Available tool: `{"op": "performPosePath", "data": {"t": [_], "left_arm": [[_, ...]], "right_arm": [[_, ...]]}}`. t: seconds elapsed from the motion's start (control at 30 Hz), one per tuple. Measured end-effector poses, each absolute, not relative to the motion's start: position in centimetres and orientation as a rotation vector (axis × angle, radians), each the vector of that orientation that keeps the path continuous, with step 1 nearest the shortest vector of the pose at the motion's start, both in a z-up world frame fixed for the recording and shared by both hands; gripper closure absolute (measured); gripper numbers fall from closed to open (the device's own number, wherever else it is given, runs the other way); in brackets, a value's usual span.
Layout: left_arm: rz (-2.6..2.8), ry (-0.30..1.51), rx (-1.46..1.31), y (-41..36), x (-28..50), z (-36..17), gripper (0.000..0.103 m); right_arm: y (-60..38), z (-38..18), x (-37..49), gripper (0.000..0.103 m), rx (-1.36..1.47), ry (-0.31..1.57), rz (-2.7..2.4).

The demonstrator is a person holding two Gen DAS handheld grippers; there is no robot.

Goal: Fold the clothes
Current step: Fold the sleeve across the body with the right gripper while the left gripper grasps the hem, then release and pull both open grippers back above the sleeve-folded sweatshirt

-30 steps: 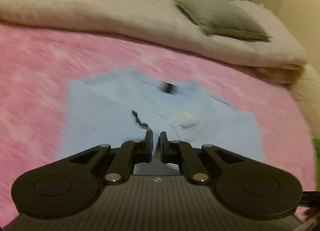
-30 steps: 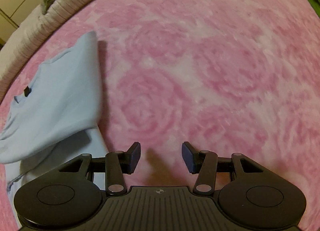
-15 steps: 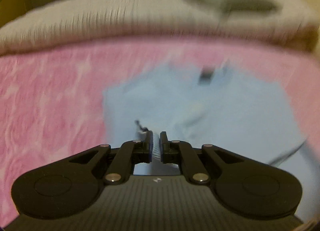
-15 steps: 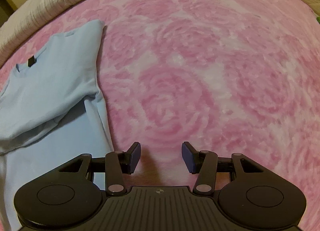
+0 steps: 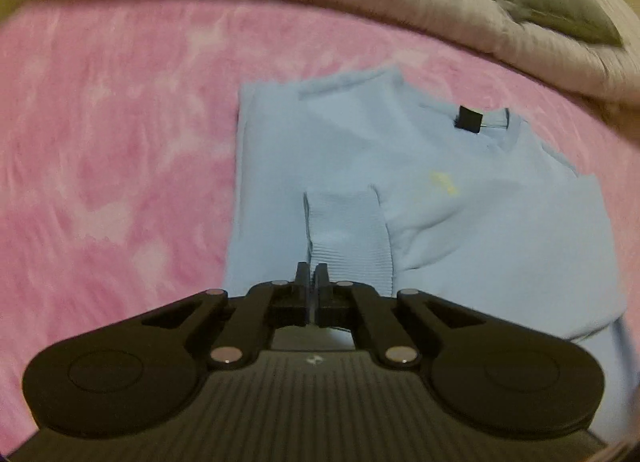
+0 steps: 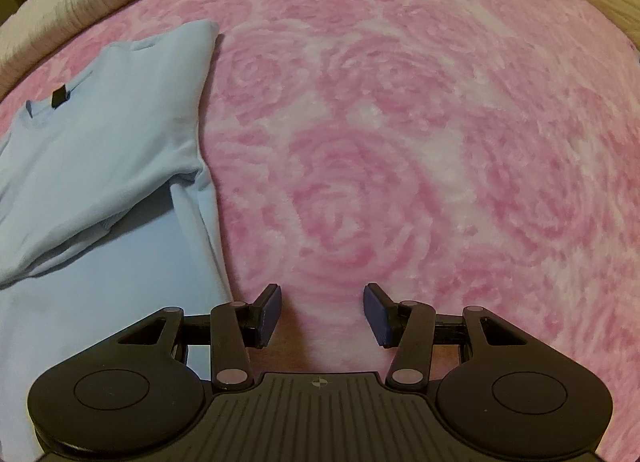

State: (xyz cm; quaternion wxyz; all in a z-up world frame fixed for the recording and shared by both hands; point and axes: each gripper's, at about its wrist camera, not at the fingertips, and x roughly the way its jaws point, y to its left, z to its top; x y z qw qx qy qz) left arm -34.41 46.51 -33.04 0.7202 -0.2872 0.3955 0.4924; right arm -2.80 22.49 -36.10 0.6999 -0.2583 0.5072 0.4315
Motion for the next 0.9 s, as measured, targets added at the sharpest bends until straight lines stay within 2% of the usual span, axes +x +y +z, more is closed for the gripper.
{"op": "performPosePath", "data": {"t": [0.1, 0.17, 0.27, 0.33, 0.5, 0.57, 0.67, 0.8, 0.9], "left_arm": [[1.162, 1.027, -0.507, 45.9, -35.0, -33.0, 0.103], [1.146, 1.035, -0.525, 45.0, -35.7, -31.9, 0.103], [1.087, 1.025, -0.556, 42.3, -36.0, -30.2, 0.095], [1.045, 1.025, -0.588, 40.1, -35.9, -30.3, 0.085], [0.973, 1.122, -0.738, 34.7, -37.8, -33.0, 0.085], [0.948, 1.190, -0.742, 32.3, -39.4, -33.3, 0.085], [0.891, 1.266, -0.783, 29.8, -41.7, -31.2, 0.085], [0.890, 1.184, -0.726, 28.1, -44.1, -24.1, 0.084], [0.920, 1.096, -0.678, 27.9, -45.1, -18.7, 0.078]], "right_arm": [[22.2, -36.1, -3.1, 0.054, -0.585, 1.124, 0.962], [21.8, -35.5, -3.5, 0.053, -0.592, 1.114, 0.948], [20.6, -33.4, -5.3, 0.053, -0.546, 1.038, 1.027], [19.9, -32.6, -7.2, 0.053, -0.536, 1.007, 1.086], [17.2, -34.0, -12.5, 0.054, -0.634, 1.033, 1.101], [15.7, -35.6, -14.5, 0.054, -0.772, 1.100, 1.012], [13.6, -33.7, -17.3, 0.053, -0.833, 1.067, 0.965], [12.2, -28.2, -20.6, 0.053, -0.750, 1.037, 1.025], [11.7, -23.3, -23.0, 0.053, -0.638, 1.020, 1.105]]}}
